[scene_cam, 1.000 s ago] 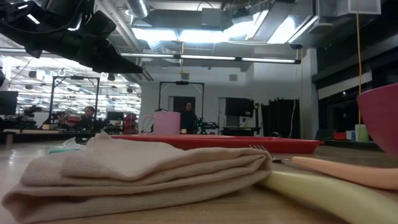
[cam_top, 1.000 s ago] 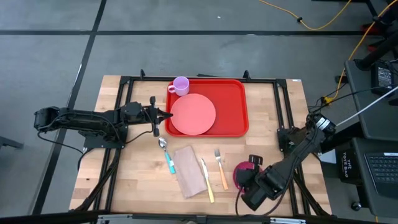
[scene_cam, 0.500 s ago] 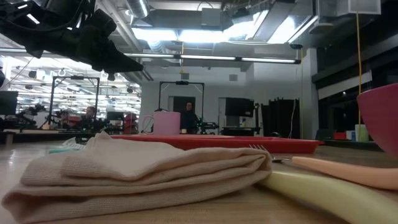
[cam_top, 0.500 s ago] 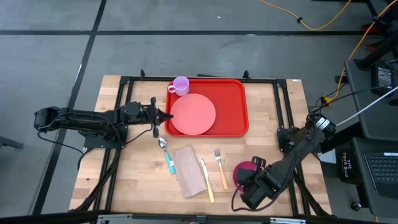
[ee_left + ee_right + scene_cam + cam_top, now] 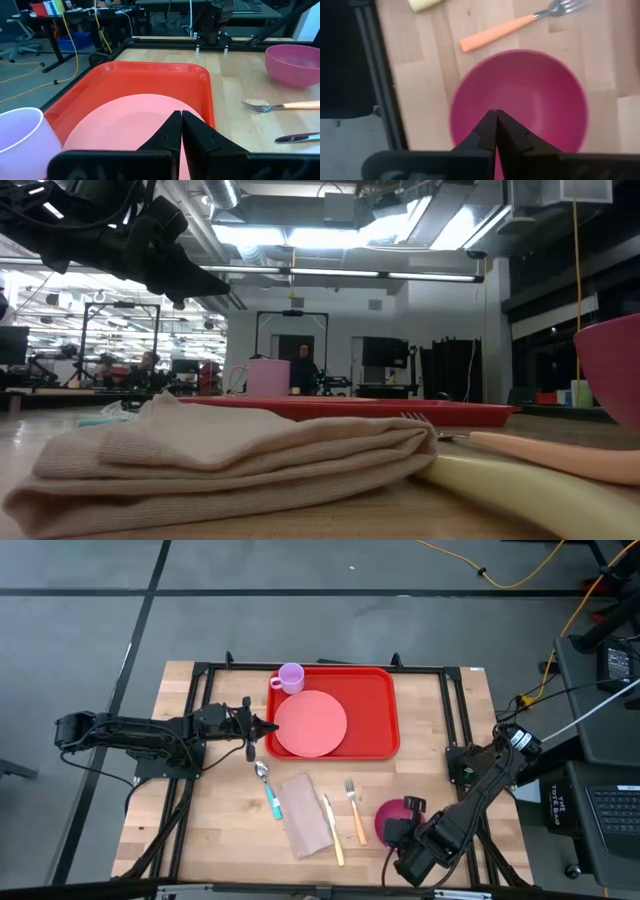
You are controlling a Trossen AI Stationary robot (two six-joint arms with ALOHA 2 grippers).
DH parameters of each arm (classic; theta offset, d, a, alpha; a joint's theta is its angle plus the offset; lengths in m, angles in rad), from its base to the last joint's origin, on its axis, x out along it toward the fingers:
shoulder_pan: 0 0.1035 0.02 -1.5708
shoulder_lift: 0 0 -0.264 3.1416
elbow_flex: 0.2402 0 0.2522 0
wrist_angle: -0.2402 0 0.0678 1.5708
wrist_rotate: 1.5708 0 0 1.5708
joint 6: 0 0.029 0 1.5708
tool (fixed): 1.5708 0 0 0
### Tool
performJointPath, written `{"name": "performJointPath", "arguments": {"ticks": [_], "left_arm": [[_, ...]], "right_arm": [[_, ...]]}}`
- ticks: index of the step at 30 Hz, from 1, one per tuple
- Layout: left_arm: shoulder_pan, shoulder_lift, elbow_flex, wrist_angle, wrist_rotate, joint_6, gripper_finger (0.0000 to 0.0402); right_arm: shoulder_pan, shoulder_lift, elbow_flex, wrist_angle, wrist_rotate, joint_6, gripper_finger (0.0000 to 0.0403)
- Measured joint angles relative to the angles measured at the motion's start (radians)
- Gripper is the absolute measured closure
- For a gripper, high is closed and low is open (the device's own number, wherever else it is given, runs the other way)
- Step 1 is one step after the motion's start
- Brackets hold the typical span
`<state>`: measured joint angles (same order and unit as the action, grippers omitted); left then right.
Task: Set up tray
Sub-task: Put the pink bowl on top of the light pink plate on the red tray
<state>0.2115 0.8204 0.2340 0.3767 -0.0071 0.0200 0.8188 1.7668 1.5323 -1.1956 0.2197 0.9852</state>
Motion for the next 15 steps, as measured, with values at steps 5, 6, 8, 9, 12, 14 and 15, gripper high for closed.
{"name": "performJointPath", "arguments": {"ticks": [5, 6, 8, 9, 12, 14, 15], "left_arm": [[0.000, 0.000, 0.000, 0.000, 0.000, 0.000, 0.0396], [0.000, 0.000, 0.000, 0.000, 0.000, 0.000, 0.0395], [0.000, 0.000, 0.000, 0.000, 0.000, 0.000, 0.0393], [0.000, 0.000, 0.000, 0.000, 0.000, 0.000, 0.0393], [0.000, 0.000, 0.000, 0.000, 0.000, 0.000, 0.0395], [0.000, 0.000, 0.000, 0.000, 0.000, 0.000, 0.0397], [0.000, 0.000, 0.000, 0.000, 0.000, 0.000, 0.0397]], "right_arm": [[0.000, 0.000, 0.000, 0.030, -0.004, 0.000, 0.0390], [0.000, 0.000, 0.000, 0.032, -0.004, 0.000, 0.0390], [0.000, 0.000, 0.000, 0.037, -0.004, -0.003, 0.0389], [0.000, 0.000, 0.000, 0.038, -0.002, -0.005, 0.0387], [0.000, 0.000, 0.000, 0.042, 0.018, -0.024, 0.0369], [0.000, 0.000, 0.000, 0.054, 0.021, -0.026, 0.0351], [0.000, 0.000, 0.000, 0.057, 0.021, -0.025, 0.0339]]}}
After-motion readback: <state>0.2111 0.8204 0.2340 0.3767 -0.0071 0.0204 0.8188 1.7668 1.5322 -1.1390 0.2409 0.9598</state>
